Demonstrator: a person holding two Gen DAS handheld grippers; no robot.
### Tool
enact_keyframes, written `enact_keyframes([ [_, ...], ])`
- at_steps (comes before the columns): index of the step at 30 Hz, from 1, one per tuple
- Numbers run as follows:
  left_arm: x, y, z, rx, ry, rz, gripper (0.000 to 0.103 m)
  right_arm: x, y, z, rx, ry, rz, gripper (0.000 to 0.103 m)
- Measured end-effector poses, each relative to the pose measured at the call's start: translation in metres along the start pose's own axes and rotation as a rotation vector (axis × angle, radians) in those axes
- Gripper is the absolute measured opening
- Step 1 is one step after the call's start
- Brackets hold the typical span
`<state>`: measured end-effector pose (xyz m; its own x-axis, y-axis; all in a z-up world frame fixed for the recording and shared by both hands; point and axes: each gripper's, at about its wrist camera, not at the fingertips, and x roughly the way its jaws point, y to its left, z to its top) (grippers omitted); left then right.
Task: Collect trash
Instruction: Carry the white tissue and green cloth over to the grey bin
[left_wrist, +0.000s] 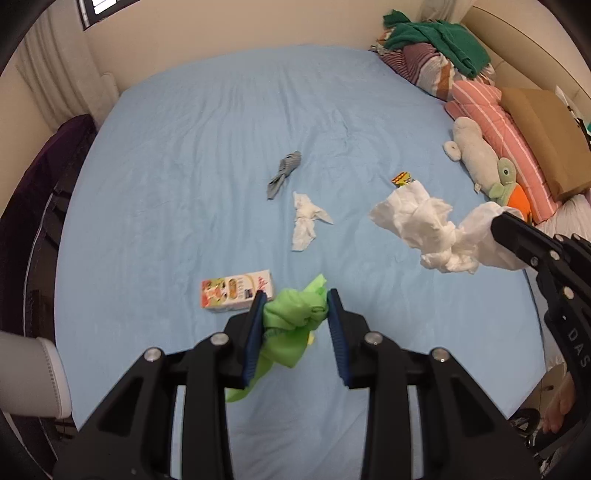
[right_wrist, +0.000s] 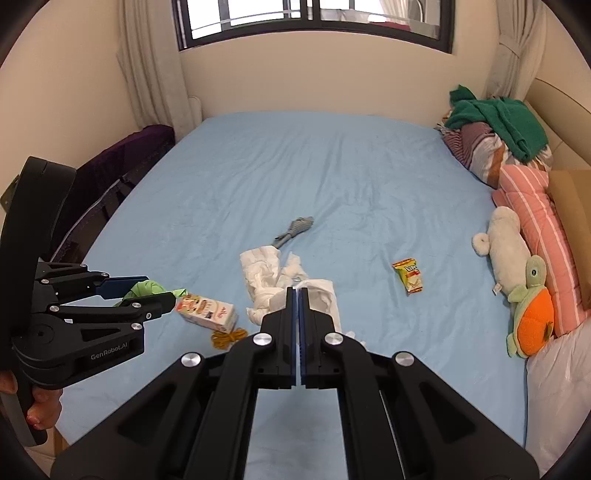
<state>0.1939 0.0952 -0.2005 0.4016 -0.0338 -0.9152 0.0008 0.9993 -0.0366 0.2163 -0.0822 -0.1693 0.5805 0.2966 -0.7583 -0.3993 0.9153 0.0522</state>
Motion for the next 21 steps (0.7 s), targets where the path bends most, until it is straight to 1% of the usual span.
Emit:
enact_keyframes([
  [4, -0.043, 0.033, -0.032, -0.075, -0.023, 0.037, 0.033, -0.032, 0.046, 0.000, -0.076, -0.024, 0.050, 0.001],
  [9, -0.089, 0.079, -0.074, -0.185, -0.052, 0.084, 0.033, -0.061, 0.113, -0.007, -0.178, -0.036, 0.129, 0.001],
  [15, -0.130, 0.140, -0.126, -0.318, -0.069, 0.148, 0.033, -0.077, 0.206, -0.018, -0.314, -0.028, 0.242, 0.001],
  [21, -0.163, 0.219, -0.177, -0.454, -0.071, 0.201, 0.033, -0.085, 0.303, -0.025, -0.417, -0.016, 0.334, 0.001],
])
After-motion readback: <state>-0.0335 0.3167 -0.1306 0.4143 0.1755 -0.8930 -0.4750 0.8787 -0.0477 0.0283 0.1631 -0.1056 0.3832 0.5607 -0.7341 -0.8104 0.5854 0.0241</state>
